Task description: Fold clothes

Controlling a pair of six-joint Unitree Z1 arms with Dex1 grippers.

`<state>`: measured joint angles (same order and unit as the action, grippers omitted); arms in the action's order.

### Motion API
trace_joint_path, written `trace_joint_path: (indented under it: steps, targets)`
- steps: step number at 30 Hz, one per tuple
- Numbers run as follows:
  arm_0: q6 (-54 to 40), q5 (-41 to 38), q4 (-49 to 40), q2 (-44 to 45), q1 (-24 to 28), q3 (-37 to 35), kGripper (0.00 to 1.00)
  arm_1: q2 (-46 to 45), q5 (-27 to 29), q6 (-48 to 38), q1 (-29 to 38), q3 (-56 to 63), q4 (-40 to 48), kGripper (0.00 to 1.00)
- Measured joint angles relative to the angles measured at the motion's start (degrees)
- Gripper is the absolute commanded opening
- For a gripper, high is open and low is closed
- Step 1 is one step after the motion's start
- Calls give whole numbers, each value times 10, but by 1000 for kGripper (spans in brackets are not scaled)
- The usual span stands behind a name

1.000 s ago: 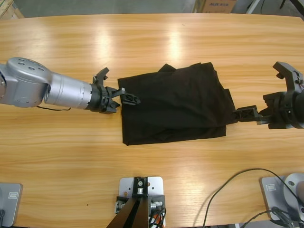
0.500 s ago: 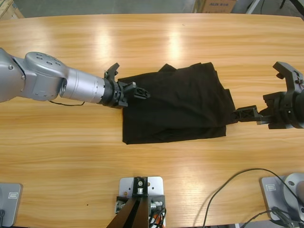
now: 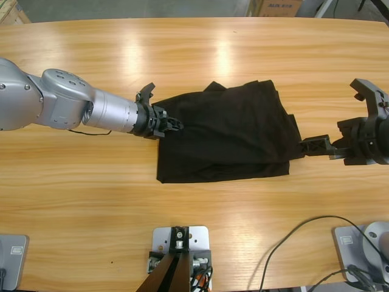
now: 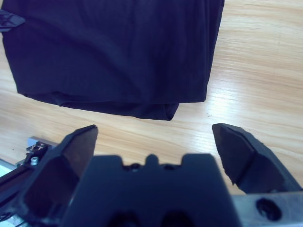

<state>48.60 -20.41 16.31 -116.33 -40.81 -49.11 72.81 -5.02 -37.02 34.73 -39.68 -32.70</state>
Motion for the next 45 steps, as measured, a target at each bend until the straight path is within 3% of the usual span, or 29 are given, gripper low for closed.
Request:
trace_joint_path:
  steps: [18,28,36,45]
  targets:
    - [-21,12,-3,-7,-14,-8,0,-1,0,0,0,0,0,996]
    - [44,-8,-22,-5,-13,-8,0,-1,0,0,0,0,2,996]
    - [48,43,-118,87,18,71,0,-9,0,0,0,0,2,996]
    - [48,77,-323,177,67,94,0,-11,0,0,0,0,2,996]
